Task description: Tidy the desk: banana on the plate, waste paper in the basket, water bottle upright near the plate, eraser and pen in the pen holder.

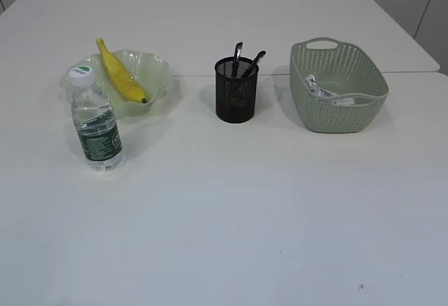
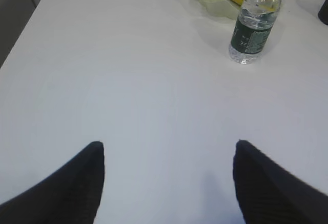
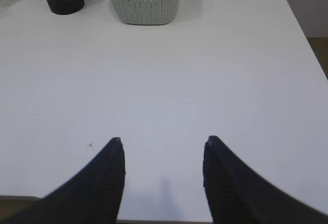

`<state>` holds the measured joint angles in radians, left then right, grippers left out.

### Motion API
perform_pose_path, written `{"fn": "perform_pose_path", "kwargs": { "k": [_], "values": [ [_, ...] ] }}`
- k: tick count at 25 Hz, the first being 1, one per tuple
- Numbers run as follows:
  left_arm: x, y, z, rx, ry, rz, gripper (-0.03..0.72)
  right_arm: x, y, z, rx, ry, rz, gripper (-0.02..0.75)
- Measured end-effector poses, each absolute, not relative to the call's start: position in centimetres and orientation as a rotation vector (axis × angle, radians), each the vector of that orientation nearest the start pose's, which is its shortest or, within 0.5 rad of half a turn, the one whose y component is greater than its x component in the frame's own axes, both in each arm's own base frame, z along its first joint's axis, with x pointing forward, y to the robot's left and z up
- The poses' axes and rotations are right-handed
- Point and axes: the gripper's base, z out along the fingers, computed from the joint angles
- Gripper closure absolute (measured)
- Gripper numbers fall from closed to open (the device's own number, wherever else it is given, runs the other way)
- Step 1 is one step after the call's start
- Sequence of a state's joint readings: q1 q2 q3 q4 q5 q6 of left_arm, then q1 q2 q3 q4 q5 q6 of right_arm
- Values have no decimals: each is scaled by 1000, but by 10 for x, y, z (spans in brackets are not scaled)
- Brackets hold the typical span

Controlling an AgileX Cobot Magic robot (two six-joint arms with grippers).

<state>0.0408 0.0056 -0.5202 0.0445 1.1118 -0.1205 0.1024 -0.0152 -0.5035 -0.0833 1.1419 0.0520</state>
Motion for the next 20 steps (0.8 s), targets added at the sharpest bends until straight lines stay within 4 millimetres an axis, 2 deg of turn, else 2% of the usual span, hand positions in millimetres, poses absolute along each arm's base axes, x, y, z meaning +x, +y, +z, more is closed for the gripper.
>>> {"fn": "perform_pose_path", "kwargs": {
  "k": [9,20],
  "values": [
    [-9,4,279,-172,2072,19,151,-11,-5,272,73,2104,-51,360],
    [-9,5,279,-133,2075,60,168,-11,-4,272,84,2104,-43,360]
  ]
}}
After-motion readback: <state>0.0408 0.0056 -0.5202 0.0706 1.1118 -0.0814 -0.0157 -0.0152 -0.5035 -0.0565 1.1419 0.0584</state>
